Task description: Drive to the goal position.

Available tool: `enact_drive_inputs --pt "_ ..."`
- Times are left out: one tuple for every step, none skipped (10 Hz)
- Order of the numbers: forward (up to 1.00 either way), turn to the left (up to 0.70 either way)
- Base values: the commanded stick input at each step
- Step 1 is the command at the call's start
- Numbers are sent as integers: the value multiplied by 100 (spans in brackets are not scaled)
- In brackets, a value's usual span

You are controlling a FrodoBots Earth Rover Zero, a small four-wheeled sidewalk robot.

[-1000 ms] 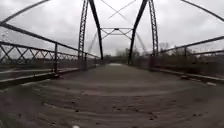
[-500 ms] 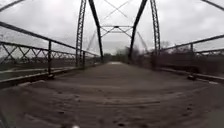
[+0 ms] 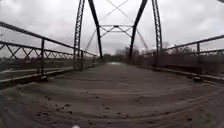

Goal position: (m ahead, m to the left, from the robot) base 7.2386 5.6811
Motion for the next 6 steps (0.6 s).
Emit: enact_drive_inputs --pt "70 2" --pt "70 2" --pt "70 0" --pt "70 0" --pt "70 0" --pt "70 0"
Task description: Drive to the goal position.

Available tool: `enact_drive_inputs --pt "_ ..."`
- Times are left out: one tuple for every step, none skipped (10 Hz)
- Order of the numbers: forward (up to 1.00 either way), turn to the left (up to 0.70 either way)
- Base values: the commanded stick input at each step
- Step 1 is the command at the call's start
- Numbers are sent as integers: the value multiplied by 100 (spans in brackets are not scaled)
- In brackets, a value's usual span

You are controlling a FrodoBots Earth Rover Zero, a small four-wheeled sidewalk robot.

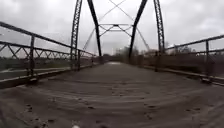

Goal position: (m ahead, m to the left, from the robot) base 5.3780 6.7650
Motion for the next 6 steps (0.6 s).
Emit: enact_drive_inputs --pt "70 0" --pt "70 0" --pt "70 0" --pt "70 0" --pt "70 0" --pt "70 0"
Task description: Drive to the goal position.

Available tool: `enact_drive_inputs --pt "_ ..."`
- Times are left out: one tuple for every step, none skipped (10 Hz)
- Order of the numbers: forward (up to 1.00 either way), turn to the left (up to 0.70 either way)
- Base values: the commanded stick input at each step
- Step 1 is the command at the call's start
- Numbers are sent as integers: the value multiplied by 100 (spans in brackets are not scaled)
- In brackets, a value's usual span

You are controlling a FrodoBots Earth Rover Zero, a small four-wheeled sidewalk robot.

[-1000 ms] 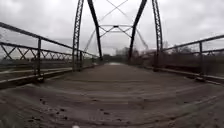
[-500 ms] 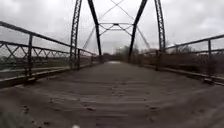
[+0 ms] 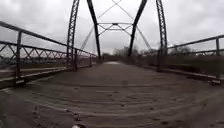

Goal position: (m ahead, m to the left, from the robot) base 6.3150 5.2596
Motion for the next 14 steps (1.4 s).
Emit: enact_drive_inputs --pt "70 0" --pt "70 0" --pt "70 0" --pt "70 0" --pt "70 0" --pt "70 0" --pt "70 0" --pt "70 0" --pt "70 0" --pt "70 0" --pt "70 0" --pt "70 0" --pt "70 0" --pt "70 0"
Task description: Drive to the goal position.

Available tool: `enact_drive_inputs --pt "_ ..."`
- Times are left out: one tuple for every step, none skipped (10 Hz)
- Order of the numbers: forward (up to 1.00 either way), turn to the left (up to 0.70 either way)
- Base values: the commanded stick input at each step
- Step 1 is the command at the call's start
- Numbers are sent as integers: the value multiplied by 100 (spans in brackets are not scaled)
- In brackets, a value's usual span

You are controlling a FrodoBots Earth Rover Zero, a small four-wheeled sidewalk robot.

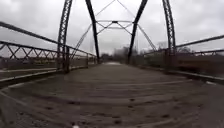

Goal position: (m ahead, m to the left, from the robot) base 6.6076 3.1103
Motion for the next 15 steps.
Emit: enact_drive_inputs --pt "70 0" --pt "70 0" --pt "70 0" --pt "70 0" --pt "70 0" --pt "70 0" --pt "70 0" --pt "70 0" --pt "70 0" --pt "70 0" --pt "70 0" --pt "70 0" --pt "70 0" --pt "70 0" --pt "70 0"
